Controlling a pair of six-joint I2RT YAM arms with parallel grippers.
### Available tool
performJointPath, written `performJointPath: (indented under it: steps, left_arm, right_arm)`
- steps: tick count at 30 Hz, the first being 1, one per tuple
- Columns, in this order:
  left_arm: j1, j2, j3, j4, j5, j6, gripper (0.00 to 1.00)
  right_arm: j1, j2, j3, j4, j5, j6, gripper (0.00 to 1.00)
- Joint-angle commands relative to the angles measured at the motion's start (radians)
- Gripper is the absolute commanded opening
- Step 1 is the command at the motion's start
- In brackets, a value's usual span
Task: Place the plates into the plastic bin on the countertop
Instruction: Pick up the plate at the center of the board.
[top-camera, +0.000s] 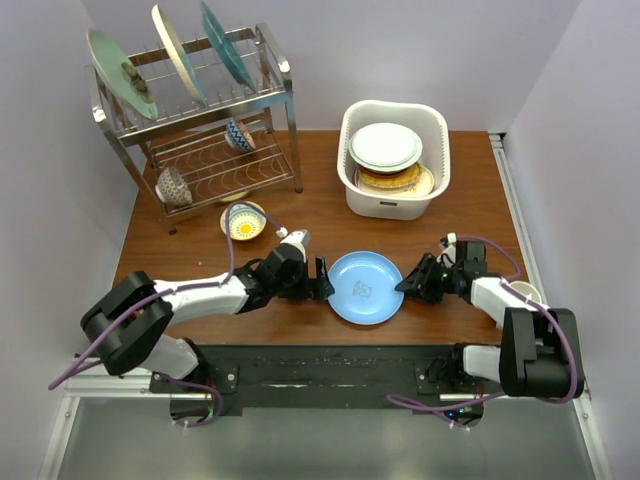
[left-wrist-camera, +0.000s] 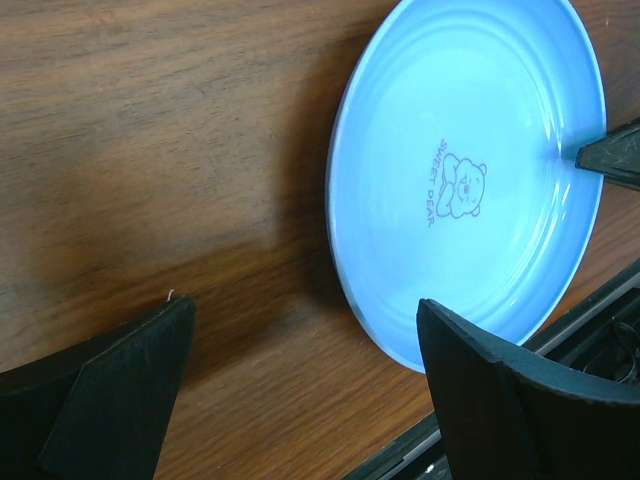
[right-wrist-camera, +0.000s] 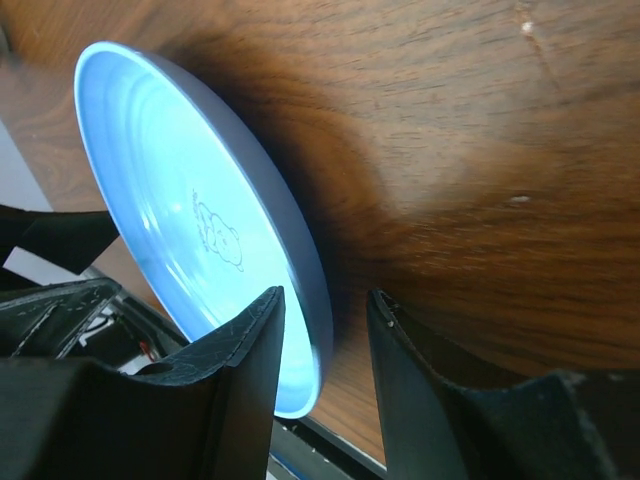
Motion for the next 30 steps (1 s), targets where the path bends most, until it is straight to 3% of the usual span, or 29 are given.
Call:
performJointPath:
  steps: [1,11,13,14,17,30]
  left_arm:
    - [-0.008,0.008,0.036,0.037,0.026,0.015,0.97]
    - [-0.019,0.05,0.062,0.034,0.056,0.025,0.97]
    - [-0.019,0.053,0.068,0.024,0.058,0.031,0.97]
    - [-0.019,0.053,0.071,0.018,0.053,0.03,0.97]
    - [-0.02,0.035,0.075,-0.006,0.032,0.035,0.97]
    - [-0.019,-0.027,0.069,-0.058,-0.035,0.032,0.98]
  right_arm:
    - [0.023,0.032,-0.041,0.058,0.004,0.009,0.43]
    - [0.066,0.065,-0.049,0.091,0.021,0.024,0.38]
    - [0.072,0.063,-0.052,0.095,0.026,0.029,0.26]
    - [0.074,0.06,-0.055,0.098,0.027,0.032,0.09]
    - [0.08,0.037,-0.056,0.094,0.049,0.04,0.0]
    - [0.088,0.0,-0.03,0.052,0.069,0.033,0.0]
